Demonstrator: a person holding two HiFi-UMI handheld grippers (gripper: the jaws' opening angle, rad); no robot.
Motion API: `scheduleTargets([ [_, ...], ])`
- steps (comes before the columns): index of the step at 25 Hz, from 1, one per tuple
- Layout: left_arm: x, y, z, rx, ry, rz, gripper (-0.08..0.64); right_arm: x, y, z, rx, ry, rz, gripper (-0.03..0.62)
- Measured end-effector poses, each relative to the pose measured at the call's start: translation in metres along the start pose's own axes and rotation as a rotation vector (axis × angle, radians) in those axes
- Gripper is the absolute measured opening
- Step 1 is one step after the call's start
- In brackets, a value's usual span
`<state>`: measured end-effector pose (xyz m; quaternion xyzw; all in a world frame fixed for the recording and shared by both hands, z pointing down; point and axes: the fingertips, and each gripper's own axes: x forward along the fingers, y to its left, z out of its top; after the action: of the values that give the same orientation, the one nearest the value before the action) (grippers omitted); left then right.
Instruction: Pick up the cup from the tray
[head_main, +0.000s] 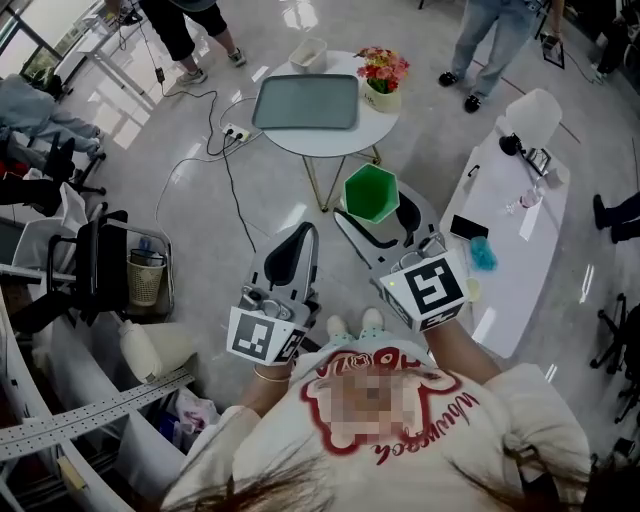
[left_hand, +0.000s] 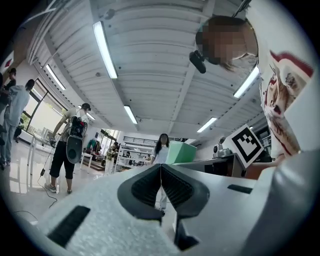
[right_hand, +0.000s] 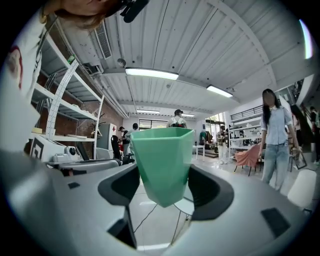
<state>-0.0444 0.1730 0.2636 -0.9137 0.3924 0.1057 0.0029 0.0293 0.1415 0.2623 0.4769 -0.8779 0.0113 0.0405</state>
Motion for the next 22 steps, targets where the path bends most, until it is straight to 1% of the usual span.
scheduleTargets([
  [3, -0.003, 0.007, 0.008, 0.012, -0.015, -0.012, 0.015, 0.0, 0.0, 0.001, -0.01, -0.018, -0.052, 0.301],
  [7, -0.01, 0.016, 0.008, 0.005, -0.015, -0.006, 0.015, 0.002, 0.004, 0.002, -0.009, -0.033, -0.077, 0.301],
  [13, -0.013, 0.016, 0.005, -0.012, -0.014, -0.003, 0.014, 0.002, 0.007, 0.001, -0.004, -0.027, -0.069, 0.301],
  [19, -0.016, 0.011, 0.009, -0.011, -0.025, 0.006, 0.015, -0.001, 0.012, 0.005, -0.039, -0.023, -0.05, 0.301],
  [22, -0.022, 0.009, 0.009, -0.012, -0.029, 0.016, 0.015, -0.004, 0.017, 0.002, -0.034, -0.025, -0.047, 0.301],
])
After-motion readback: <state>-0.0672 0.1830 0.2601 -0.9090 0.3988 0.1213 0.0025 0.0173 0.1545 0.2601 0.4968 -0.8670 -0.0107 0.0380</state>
